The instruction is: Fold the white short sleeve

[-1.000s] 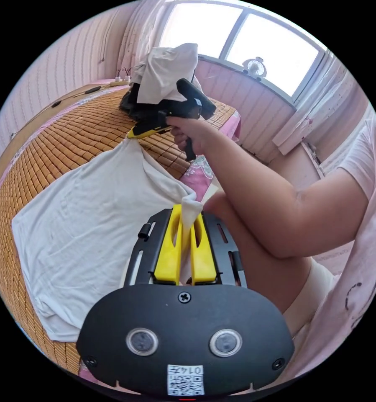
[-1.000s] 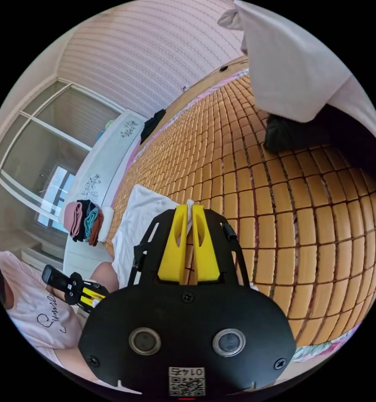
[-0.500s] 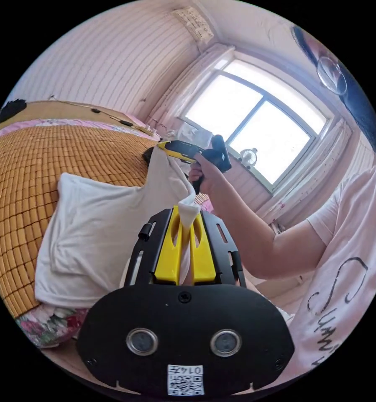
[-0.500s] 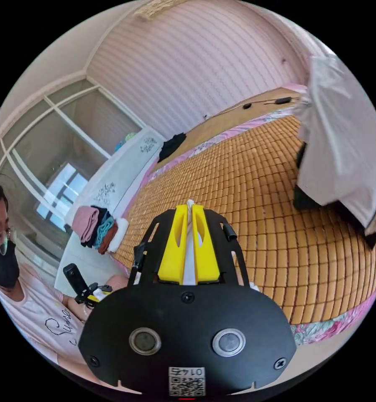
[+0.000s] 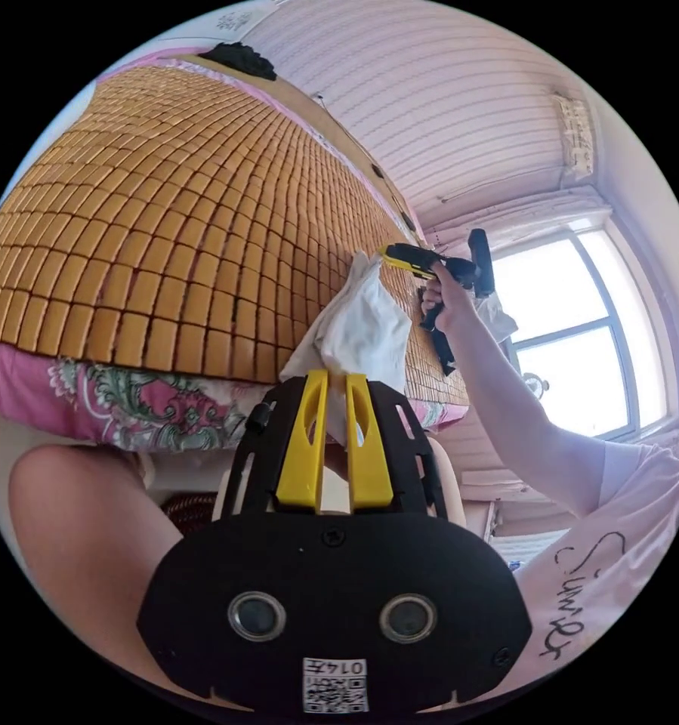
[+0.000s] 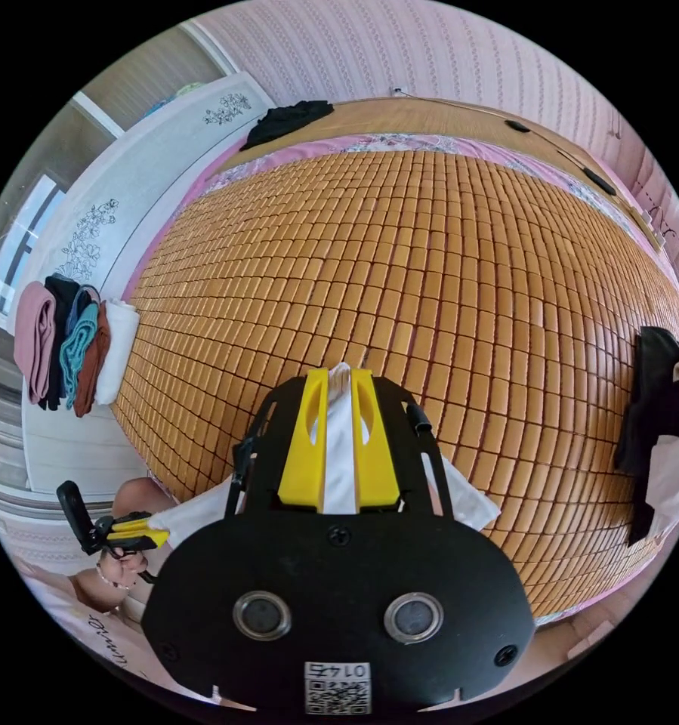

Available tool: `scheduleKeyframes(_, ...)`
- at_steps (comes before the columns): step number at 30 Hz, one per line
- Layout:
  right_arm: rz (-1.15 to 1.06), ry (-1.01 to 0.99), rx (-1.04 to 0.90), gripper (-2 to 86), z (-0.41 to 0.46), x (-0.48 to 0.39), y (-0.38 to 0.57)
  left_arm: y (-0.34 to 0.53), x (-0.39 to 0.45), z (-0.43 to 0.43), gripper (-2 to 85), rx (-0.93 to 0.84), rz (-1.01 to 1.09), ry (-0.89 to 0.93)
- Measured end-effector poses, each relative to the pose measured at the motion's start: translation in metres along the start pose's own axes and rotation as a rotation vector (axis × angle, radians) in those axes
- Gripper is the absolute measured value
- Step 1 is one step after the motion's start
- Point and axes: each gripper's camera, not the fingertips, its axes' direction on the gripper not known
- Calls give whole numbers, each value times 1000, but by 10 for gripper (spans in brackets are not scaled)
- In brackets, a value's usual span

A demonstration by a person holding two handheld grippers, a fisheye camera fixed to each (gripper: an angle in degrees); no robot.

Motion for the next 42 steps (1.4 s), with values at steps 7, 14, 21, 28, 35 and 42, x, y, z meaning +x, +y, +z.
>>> scheduleKeyframes(7, -120, 82, 33, 80, -11, -38, -16, 1, -1, -33, 44, 33, 56, -179)
scheduleKeyframes(14, -311, 266, -160, 124, 42, -95, -37, -20, 32, -1, 101, -12, 342, -314)
scheduleKeyframes(21, -363, 161, -214, 52, 43, -127, -61, -15, 43, 24, 65, -117, 505, -478)
scheduleKeyframes(28, -420, 226, -163, 20, 33, -156, -74, -18, 39, 12, 16, -140, 496, -391)
scheduleKeyframes(35, -390, 160, -69, 13, 8, -167, -95, -22, 47, -14, -4, -100, 519, -380)
scheduleKeyframes(42, -537, 147, -152, 21, 31, -202, -164, -54, 32, -39, -5, -48, 447, -320)
